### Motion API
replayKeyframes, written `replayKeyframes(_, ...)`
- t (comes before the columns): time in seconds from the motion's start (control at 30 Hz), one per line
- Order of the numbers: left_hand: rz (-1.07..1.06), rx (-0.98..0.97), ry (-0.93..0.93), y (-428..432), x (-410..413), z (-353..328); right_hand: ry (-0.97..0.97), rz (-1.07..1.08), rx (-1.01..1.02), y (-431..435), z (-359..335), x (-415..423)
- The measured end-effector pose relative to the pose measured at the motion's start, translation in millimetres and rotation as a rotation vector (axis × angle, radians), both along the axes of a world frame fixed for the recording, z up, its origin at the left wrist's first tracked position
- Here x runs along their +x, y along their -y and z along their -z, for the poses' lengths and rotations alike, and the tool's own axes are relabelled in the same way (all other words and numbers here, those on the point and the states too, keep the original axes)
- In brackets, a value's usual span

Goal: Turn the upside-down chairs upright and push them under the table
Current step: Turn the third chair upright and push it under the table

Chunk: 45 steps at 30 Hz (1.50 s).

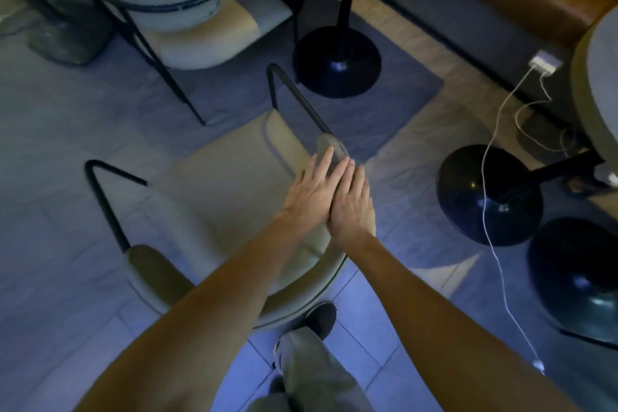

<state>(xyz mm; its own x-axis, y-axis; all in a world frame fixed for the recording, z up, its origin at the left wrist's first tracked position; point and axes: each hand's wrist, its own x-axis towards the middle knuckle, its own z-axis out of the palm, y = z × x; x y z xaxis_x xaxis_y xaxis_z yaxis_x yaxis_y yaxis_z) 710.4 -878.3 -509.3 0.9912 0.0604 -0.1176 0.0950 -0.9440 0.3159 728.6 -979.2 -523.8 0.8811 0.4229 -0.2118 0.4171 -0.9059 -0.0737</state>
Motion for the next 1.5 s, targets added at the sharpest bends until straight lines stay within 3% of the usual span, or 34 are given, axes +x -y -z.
replayKeyframes(0.1, -0.104, -0.117, -0.131, -0.3, -51.7, -9.2, 0.001, -0.141, -0.022, 12.1, -8.1, -19.2)
replayKeyframes(0.33, -0.236, 0.046, -0.122, 1.1, -200.4, -6.3, 0.058, -0.761, 0.068, 43.3, -19.9, -102.1)
replayKeyframes(0.47, -0.332, 0.132, -0.04, 15.1, -262.8, -4.5, -0.205, -0.785, -0.031, 44.9, -28.4, -113.2)
replayKeyframes(0.57, -0.297, 0.174, -0.165, 20.0, -272.4, -11.0, -0.245, -0.86, -0.141, 41.5, -31.6, -106.9)
replayKeyframes(0.67, -0.332, 0.194, -0.218, 22.7, -263.1, -10.3, -0.182, -0.841, -0.243, 33.5, -34.3, -102.7)
replayKeyframes(0.87, -0.346, 0.238, -0.134, 16.3, -259.7, 3.6, -0.112, -0.762, -0.362, 17.3, -29.3, -102.8)
replayKeyframes(1.13, -0.234, 0.219, 0.002, -13.9, -256.5, 8.6, -0.093, -0.661, -0.349, 8.6, -25.3, -110.0)
replayKeyframes(1.5, 0.005, 0.117, -0.061, -82.5, -191.4, 2.0, -0.152, -0.447, -0.247, -5.5, -32.2, -103.4)
